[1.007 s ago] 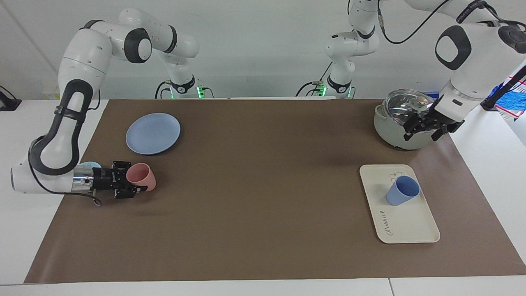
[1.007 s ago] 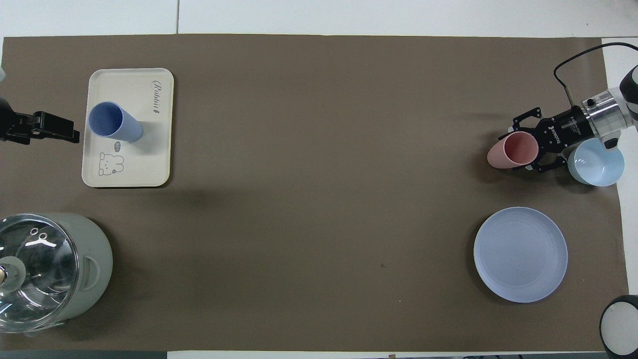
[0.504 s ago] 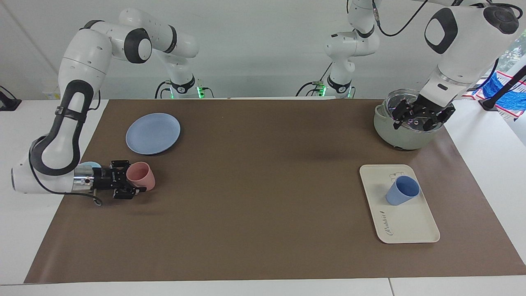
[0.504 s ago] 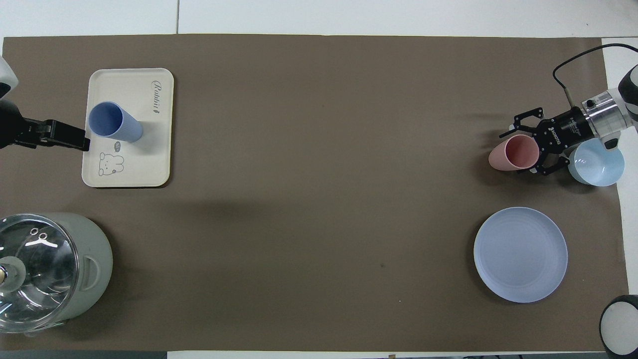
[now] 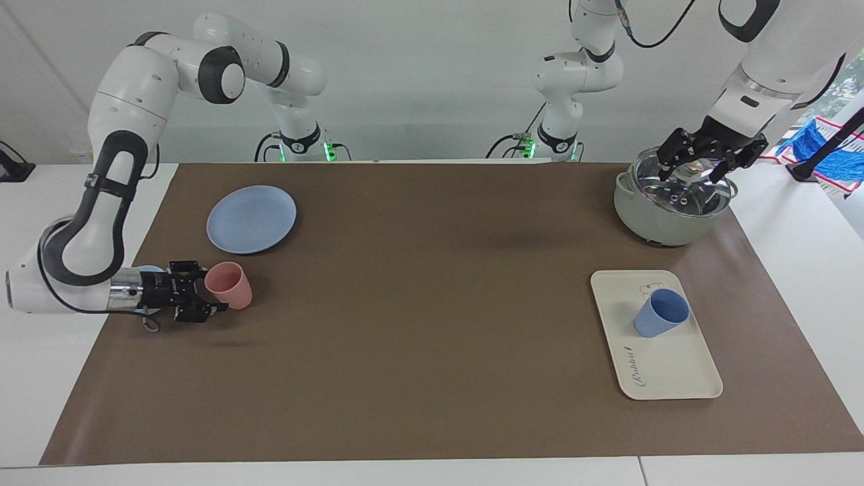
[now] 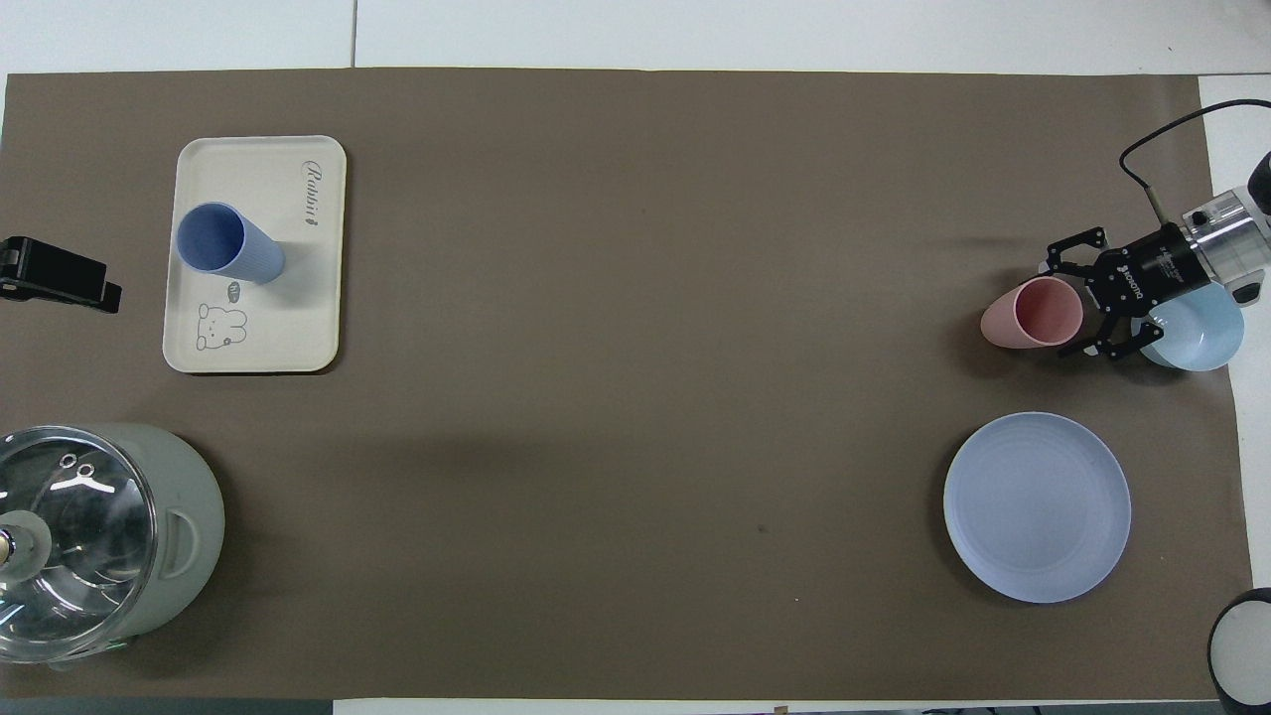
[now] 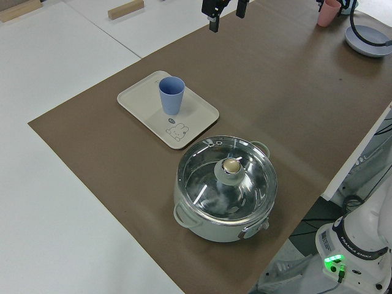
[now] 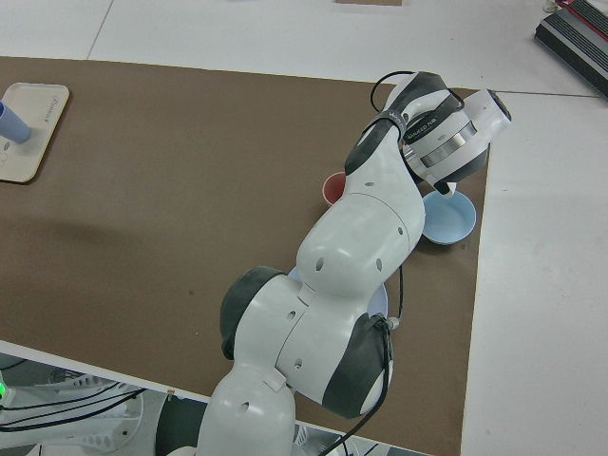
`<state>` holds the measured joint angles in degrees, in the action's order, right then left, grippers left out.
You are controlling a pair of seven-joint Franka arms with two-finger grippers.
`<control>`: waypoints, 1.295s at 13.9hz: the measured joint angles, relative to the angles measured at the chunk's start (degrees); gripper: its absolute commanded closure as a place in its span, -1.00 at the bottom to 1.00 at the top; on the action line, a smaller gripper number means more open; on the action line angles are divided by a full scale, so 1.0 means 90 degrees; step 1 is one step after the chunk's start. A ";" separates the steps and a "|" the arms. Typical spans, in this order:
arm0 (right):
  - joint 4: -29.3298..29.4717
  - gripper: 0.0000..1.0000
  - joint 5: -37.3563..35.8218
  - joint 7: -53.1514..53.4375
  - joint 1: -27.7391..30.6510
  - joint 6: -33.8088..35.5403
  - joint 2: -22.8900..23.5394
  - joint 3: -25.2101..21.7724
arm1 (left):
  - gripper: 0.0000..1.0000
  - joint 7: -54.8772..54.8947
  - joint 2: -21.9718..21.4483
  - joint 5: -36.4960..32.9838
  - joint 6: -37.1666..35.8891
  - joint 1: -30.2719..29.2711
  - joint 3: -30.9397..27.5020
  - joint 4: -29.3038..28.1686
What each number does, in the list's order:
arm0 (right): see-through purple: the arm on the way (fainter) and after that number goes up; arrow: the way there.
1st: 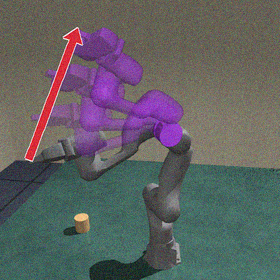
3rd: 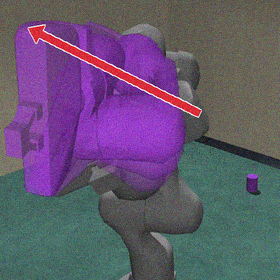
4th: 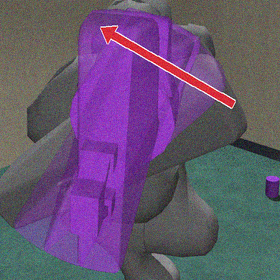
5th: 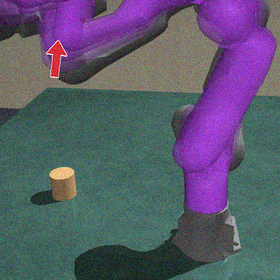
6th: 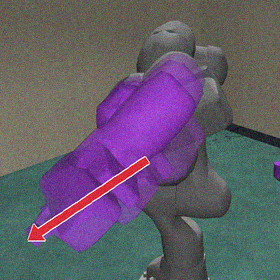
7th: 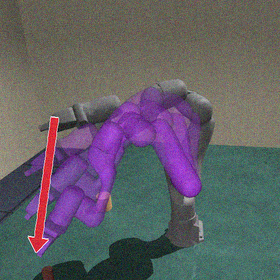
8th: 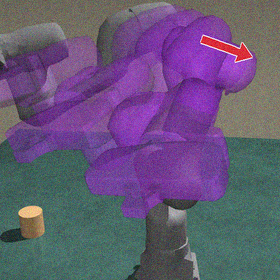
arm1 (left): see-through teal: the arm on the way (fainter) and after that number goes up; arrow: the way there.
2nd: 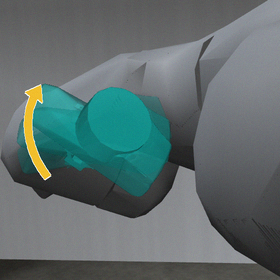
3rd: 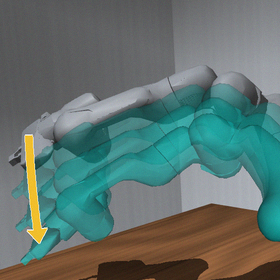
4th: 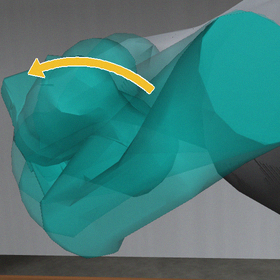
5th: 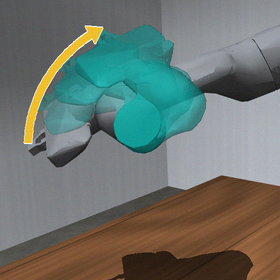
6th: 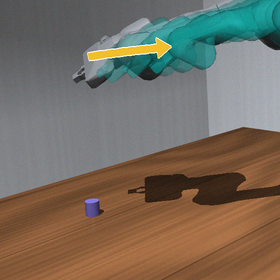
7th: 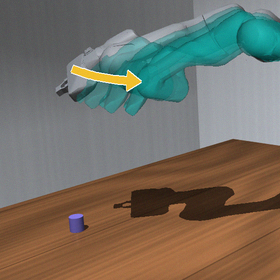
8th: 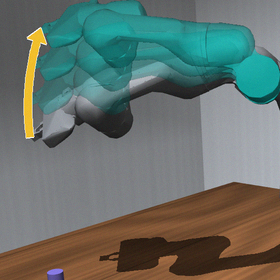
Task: Place cup on tray
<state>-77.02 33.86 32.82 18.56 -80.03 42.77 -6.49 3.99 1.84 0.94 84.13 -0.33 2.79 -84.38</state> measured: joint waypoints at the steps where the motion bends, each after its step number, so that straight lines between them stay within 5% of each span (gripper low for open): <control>1: 0.0093 -1.00 -0.0037 -0.0043 0.0033 -0.0005 0.0020 0.0000 | -1.00 -0.0057 0.0017 0.0000 0.0038 0.0001 0.0000 -0.0026; 9: 0.0906 -1.00 -0.0495 -0.0350 0.0188 0.0023 0.0038 0.0002 | -1.00 -0.0455 0.0013 0.0000 0.0174 -0.0014 0.0000 -0.0271; 18: 0.1177 -1.00 -0.2306 -0.2463 -0.0493 0.0499 -0.1968 0.0097 | -1.00 -0.0705 -0.0026 0.0075 0.0195 -0.0021 -0.0006 -0.0309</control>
<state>-66.42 13.10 10.66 14.12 -75.54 25.06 -5.61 -2.35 1.61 1.62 85.89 -0.52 2.74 -87.16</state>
